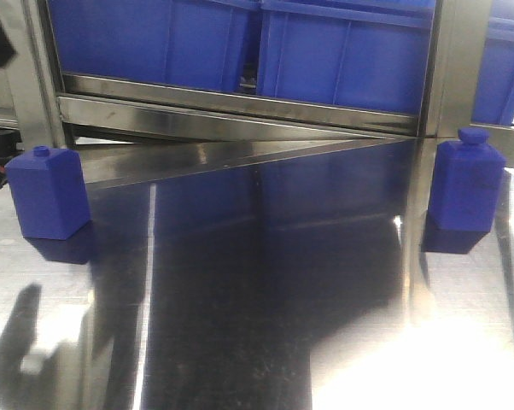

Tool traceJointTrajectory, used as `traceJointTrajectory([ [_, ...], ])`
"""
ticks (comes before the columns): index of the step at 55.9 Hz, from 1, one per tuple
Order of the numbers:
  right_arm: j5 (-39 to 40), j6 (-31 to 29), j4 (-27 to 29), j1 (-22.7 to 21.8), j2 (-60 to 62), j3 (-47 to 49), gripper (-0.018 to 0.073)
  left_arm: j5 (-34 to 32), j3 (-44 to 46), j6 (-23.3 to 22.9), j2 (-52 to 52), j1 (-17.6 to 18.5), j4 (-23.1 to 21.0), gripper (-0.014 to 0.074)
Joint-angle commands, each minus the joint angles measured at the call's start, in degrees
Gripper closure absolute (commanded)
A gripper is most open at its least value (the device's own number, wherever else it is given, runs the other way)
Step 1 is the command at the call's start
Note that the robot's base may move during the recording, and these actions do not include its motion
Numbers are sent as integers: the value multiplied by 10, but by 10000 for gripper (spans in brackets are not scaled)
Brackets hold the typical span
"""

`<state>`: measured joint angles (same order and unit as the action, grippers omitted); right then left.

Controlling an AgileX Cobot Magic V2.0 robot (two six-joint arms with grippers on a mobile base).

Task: Pick and sort blue part to right shelf
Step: 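Reach the left gripper to the nearer blue part and grasp it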

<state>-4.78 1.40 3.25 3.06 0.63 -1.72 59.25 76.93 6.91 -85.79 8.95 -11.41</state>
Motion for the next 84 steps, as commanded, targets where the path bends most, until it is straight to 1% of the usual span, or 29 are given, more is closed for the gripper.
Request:
traceJointTrajectory([
  [1,53,-3,0,0,8,5,522,-21,29,-2,-11,19,-10,-4],
  [5,53,-3,0,0,8,5,522,-25,31,-10,-30,27,-1,-4],
  [10,53,-3,0,0,8,5,522,-29,35,-45,-54,28,18,-4],
  [12,53,-3,1,0,8,5,522,-31,34,-52,-61,28,19,-4],
  [21,53,-3,1,0,8,5,522,-48,34,-52,-84,34,17,-3],
  [35,53,-3,1,0,8,5,522,-44,34,-52,-116,53,17,-3],
  [49,53,-3,1,0,8,5,522,-44,34,-52,-146,53,18,1],
  [55,53,-3,1,0,8,5,522,-37,34,-52,-159,53,18,38],
  [67,53,-3,1,0,8,5,522,-20,34,-52,-170,53,17,178],
  [71,53,-3,1,0,8,5,522,-20,34,-52,-170,53,17,207],
  [84,53,-3,1,0,8,5,522,-14,34,-52,-168,53,17,220],
])
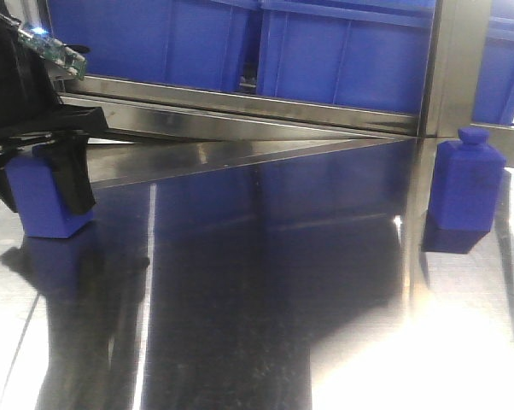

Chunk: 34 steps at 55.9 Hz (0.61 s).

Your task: Pick and sort blue part to right shelf

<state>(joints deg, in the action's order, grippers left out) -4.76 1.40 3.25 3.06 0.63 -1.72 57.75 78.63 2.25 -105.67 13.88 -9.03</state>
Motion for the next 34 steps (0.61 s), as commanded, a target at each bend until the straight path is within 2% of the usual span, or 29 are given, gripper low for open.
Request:
traceJointTrajectory([
  [1,52,-3,1,0,8,5,522,3,18,-5,32,3,-7,220],
  [16,62,-3,1,0,8,5,522,-1,18,-5,58,3,-7,220],
  [34,63,-3,1,0,8,5,522,-38,3,1,181,3,-2,220],
])
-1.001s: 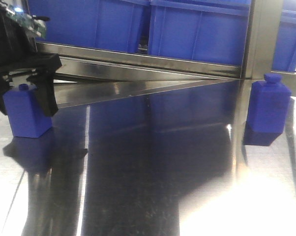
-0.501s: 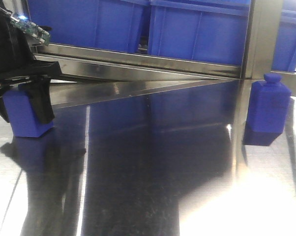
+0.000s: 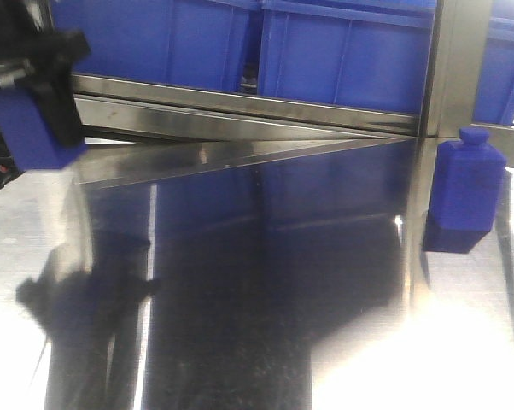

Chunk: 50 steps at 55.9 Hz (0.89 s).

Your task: Pick and sort blue part to right shelf

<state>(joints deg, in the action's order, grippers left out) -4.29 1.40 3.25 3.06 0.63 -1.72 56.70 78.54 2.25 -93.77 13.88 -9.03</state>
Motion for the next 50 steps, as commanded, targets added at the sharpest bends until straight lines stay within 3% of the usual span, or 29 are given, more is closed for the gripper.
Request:
traceJointTrajectory([
  [1,61,-3,2,0,8,5,522,-32,1,1,73,3,-1,220],
  [14,102,-3,16,0,8,6,522,-110,-106,1,210,3,29,220],
  [21,88,-3,16,0,8,27,522,-167,-182,1,295,3,31,220],
  [34,-60,-3,16,0,-34,141,521,-255,-296,1,432,3,33,220],
  [50,-180,-4,16,0,-205,332,511,-319,-390,1,549,3,37,220],
])
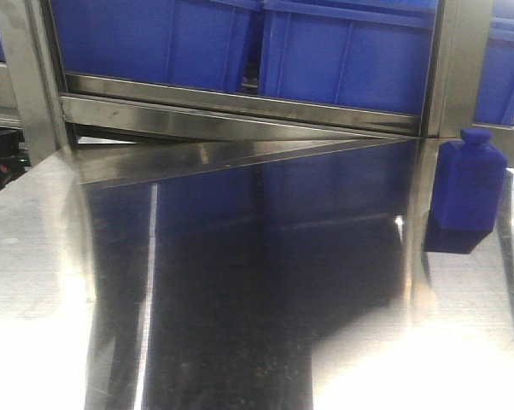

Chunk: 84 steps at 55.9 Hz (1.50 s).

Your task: Pick and sort blue part to right shelf

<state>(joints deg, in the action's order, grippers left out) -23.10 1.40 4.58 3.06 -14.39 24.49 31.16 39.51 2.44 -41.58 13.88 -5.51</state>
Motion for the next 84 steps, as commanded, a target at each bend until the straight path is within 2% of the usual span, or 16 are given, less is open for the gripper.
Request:
traceJointTrajectory([
  [1,-4,-4,3,0,-64,86,500,-65,-2,-1,31,3,4,220],
  [6,-47,-4,3,0,-121,152,408,-68,-11,-1,52,3,16,220],
  [13,-94,-4,5,8,-187,234,205,-70,-12,-1,65,3,20,220],
  [18,-103,-4,5,21,-230,269,95,-74,-12,-1,66,3,20,220],
  [31,-117,-4,30,23,-304,293,-20,-78,-12,-1,66,3,20,220],
  [41,-187,-4,66,28,-388,358,-40,-78,-12,-1,66,3,20,220],
  [50,-264,-4,59,77,-492,446,-39,-79,-12,-1,66,3,20,220],
  [55,-296,20,34,106,-549,490,-38,-79,-12,-1,66,3,20,220],
  [57,-322,57,6,115,-578,513,-38,-79,-12,-1,66,3,20,220],
  [65,-410,136,-68,119,-651,569,-38,-79,-12,-1,66,3,20,220],
  [71,-426,141,-80,119,-690,597,-38,-79,-12,-1,66,3,20,220],
  [84,-424,141,-66,119,-754,623,-38,-79,-12,-1,66,3,20,220],
])
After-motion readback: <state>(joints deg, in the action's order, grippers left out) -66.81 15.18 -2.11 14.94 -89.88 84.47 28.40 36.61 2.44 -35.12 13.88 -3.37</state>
